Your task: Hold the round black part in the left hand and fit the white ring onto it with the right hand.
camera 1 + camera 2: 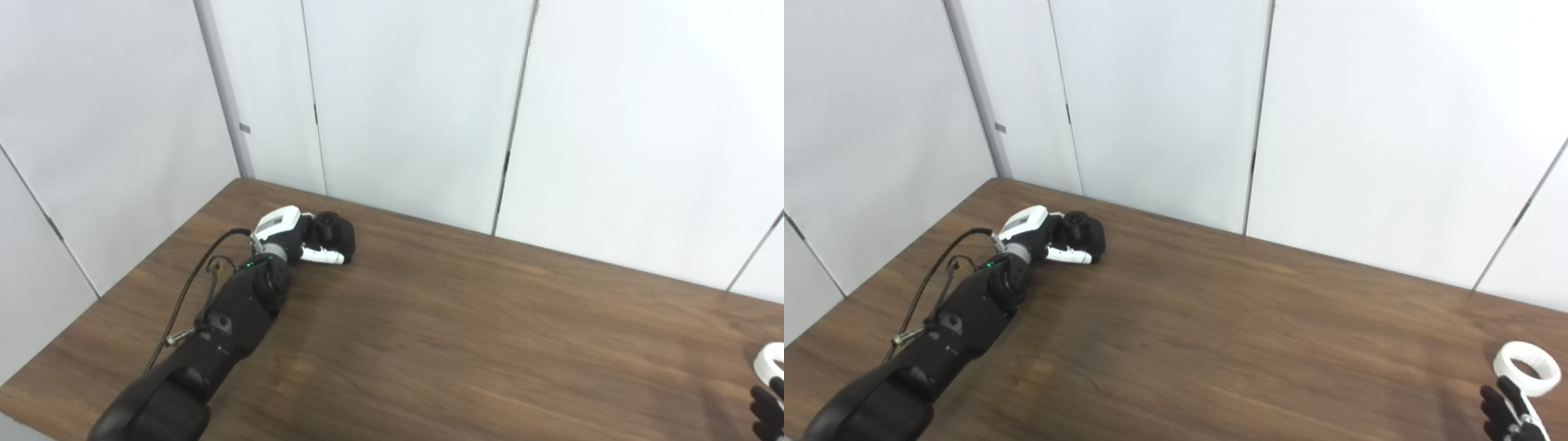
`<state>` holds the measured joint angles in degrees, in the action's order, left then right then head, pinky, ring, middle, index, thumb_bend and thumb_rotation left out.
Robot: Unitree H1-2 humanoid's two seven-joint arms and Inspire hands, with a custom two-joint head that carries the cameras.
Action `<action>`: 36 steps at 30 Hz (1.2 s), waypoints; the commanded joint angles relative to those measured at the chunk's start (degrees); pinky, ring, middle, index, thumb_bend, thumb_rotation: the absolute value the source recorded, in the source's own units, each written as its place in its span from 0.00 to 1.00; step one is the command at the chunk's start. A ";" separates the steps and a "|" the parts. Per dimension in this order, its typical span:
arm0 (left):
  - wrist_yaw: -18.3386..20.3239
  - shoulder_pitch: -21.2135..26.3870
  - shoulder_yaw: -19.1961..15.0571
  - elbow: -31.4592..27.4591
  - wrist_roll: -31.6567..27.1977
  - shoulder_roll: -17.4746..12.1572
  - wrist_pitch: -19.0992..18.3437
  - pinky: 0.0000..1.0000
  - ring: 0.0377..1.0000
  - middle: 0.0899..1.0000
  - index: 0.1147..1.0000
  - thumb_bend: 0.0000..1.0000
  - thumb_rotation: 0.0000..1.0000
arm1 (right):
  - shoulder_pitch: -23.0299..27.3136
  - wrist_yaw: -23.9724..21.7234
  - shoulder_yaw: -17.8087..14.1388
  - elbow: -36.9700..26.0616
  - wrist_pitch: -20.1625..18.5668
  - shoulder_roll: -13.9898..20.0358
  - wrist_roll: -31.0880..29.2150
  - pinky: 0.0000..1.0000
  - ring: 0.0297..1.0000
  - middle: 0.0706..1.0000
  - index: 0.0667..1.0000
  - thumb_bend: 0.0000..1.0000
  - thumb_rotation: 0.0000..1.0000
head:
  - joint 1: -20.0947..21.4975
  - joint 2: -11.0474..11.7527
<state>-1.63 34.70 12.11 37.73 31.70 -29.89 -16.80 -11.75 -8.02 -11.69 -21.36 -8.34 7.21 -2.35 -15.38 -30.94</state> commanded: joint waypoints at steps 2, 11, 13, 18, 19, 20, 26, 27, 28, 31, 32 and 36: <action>-2.37 3.63 -0.12 0.57 0.95 -1.00 0.83 0.96 0.94 0.89 0.72 1.00 0.47 | -5.52 0.51 0.75 -2.01 1.81 -0.16 0.11 0.96 0.94 0.90 0.93 0.73 1.00 | -0.04 -0.03; -8.20 4.02 -2.42 4.06 -0.80 0.43 2.33 0.76 0.76 0.67 0.41 0.53 0.05 | -5.57 0.55 0.61 -2.13 2.32 -0.20 -0.07 0.96 0.93 0.90 0.94 0.69 1.00 | -0.03 -0.26; -8.83 3.94 -2.46 4.65 -1.00 0.43 3.45 0.73 0.75 0.66 0.41 0.52 0.05 | -5.56 0.51 0.64 -2.06 2.44 -0.16 -0.02 0.96 0.93 0.90 0.93 0.69 1.00 | -0.03 -0.26; -9.11 3.49 -2.81 4.45 -1.58 0.46 4.29 0.75 0.79 0.69 0.41 0.52 0.05 | -5.61 0.47 0.62 -1.75 2.72 -0.12 -0.02 0.96 0.93 0.91 0.93 0.69 1.00 | -0.03 -0.28; -8.99 3.42 -2.73 4.20 -1.46 0.47 3.96 0.75 0.79 0.70 0.41 0.52 0.05 | -5.62 0.48 0.62 -1.78 2.66 -0.14 -0.01 0.96 0.94 0.91 0.93 0.70 1.00 | -0.03 -0.28; -8.92 3.40 -2.69 4.11 -1.43 0.50 3.81 0.76 0.80 0.70 0.41 0.52 0.05 | -5.61 0.49 0.62 -1.85 2.58 -0.16 -0.02 0.95 0.93 0.90 0.93 0.70 1.00 | 0.10 -0.53; -8.10 2.20 -2.94 1.41 -1.82 0.43 3.54 0.75 0.78 0.69 0.41 0.52 0.05 | -5.77 0.35 0.92 -2.35 2.56 -0.12 0.25 0.97 0.94 0.91 0.94 0.69 1.00 | 1.04 -1.17; -8.00 1.92 -2.99 0.78 -1.94 0.34 3.66 0.76 0.79 0.70 0.41 0.52 0.05 | -5.80 0.37 1.01 -2.48 2.55 -0.11 0.47 0.97 0.94 0.91 0.94 0.69 1.00 | 1.23 -1.34; -7.74 1.36 -3.01 -0.81 -1.93 0.20 3.42 0.76 0.79 0.70 0.41 0.52 0.05 | -5.85 0.38 1.14 -2.72 2.37 -0.14 0.66 0.97 0.94 0.91 0.94 0.69 1.00 | 1.72 -1.62; -6.36 -0.45 -3.30 -6.78 -1.80 -0.20 1.88 0.85 0.82 0.71 0.41 0.52 0.05 | -5.97 0.60 1.54 -3.35 1.82 -0.45 1.32 0.99 0.95 0.92 0.94 0.72 1.00 | 3.03 -2.36; -5.62 -1.40 -3.64 -9.99 -1.95 -0.24 1.29 0.89 0.83 0.71 0.41 0.52 0.05 | -6.01 0.27 2.02 -3.60 1.68 -0.15 1.75 1.00 0.96 0.92 0.95 0.72 1.00 | 3.73 -2.73; -2.46 -4.83 -4.47 -20.86 -2.00 -0.39 -0.88 0.98 0.88 0.72 0.41 0.52 0.05 | -6.23 -0.46 3.28 -5.30 -0.28 0.28 1.80 1.00 1.00 0.98 1.00 0.68 1.00 | 5.59 -3.72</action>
<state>-4.01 27.78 8.69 19.52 29.25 -28.72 -17.43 -11.89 -8.22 -9.28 -23.97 -8.94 7.19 -0.55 -9.76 -34.63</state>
